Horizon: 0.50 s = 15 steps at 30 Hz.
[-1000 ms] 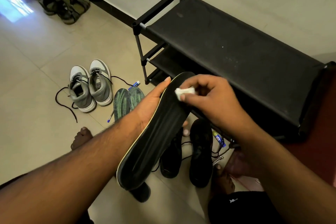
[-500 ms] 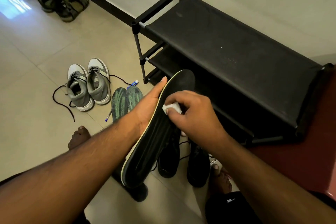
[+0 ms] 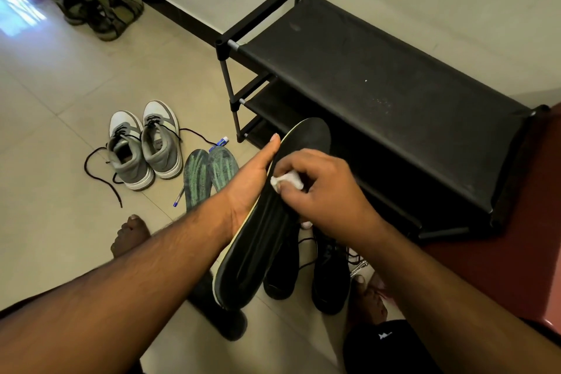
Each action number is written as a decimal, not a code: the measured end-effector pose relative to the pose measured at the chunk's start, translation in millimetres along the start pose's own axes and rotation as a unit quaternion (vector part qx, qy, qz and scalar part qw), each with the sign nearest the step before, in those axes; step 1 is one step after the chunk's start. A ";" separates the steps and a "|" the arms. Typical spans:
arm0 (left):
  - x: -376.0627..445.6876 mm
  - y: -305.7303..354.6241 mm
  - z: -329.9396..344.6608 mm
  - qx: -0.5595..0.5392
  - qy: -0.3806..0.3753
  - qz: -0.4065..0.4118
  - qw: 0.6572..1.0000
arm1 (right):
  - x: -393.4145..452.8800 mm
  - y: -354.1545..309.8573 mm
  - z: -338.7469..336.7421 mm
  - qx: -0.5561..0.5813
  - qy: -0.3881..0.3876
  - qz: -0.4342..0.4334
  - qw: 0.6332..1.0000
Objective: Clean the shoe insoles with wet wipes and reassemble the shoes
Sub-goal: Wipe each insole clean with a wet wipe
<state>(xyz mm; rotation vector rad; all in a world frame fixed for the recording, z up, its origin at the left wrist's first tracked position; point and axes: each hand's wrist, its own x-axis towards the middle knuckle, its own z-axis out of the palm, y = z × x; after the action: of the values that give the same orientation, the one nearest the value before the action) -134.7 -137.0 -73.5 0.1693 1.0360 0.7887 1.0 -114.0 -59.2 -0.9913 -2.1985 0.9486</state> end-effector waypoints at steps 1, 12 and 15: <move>-0.9 -0.7 2.1 -0.001 -0.015 -0.011 1.000 | 3.6 6.8 -5.2 -0.009 0.021 0.016 1.000; -1.7 3.0 3.6 0.029 -0.003 0.015 0.999 | -3.8 -11.9 -0.9 0.010 0.009 0.003 1.000; 0.2 3.8 2.9 0.056 0.006 0.028 0.998 | -3.4 -10.8 -4.9 -0.015 -0.015 -0.046 0.999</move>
<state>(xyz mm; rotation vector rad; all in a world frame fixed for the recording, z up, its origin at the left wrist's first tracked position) -134.2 -133.5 -70.3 0.2910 1.0903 0.7840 2.0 -120.0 -48.6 -0.8873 -2.2679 0.8965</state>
